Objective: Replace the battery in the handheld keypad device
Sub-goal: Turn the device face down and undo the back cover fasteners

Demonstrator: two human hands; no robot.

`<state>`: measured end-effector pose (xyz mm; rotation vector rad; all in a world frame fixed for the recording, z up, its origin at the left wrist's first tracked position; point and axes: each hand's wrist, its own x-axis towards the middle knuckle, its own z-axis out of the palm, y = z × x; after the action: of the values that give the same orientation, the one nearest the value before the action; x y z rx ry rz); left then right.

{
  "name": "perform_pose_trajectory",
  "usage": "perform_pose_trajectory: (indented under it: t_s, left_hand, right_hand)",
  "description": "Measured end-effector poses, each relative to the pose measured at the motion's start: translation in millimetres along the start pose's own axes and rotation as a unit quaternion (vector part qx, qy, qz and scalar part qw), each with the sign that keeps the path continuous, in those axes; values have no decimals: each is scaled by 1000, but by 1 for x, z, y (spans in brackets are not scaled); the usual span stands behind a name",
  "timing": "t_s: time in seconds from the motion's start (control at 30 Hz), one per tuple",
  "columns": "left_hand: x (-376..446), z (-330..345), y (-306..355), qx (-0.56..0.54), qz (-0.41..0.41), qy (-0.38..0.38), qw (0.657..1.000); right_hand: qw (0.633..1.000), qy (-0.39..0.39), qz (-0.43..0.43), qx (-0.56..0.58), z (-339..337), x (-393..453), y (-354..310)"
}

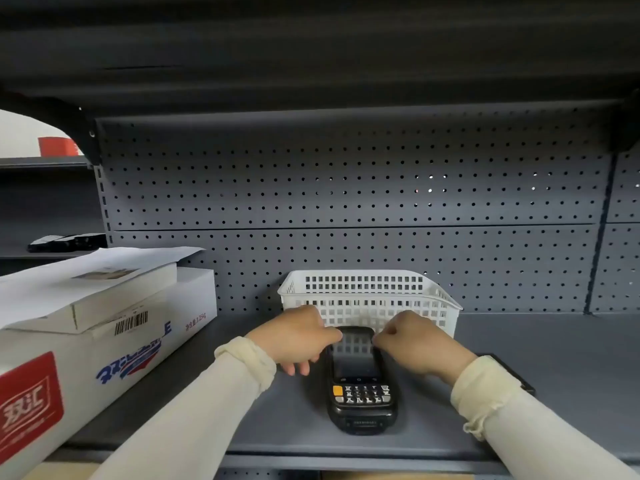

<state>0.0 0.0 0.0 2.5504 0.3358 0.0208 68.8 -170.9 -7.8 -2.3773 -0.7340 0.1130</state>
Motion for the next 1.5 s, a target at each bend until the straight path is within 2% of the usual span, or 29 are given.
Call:
perform_pose_trajectory:
  t_s: [0.13, 0.33, 0.57, 0.9, 1.5]
  left_hand:
    - [4, 2, 1, -82, -15, -12, 996]
    - [4, -2, 0, -142, -21, -21, 989]
    - [0, -2, 6, -159, -29, -37, 986]
    - [-6, -1, 13, -124, -18, -47, 991]
    - [-3, 10, 27, 27, -70, -22, 997]
  right_hand:
    - [1000, -8, 11, 2, 1, 2, 1]
    - [999, -23, 21, 14, 0, 3, 1]
    - [992, -56, 62, 97, -2, -2, -5]
    - [960, -88, 107, 243, -2, -4, -8]
    - [941, -73, 70, 322, -4, -7, -14]
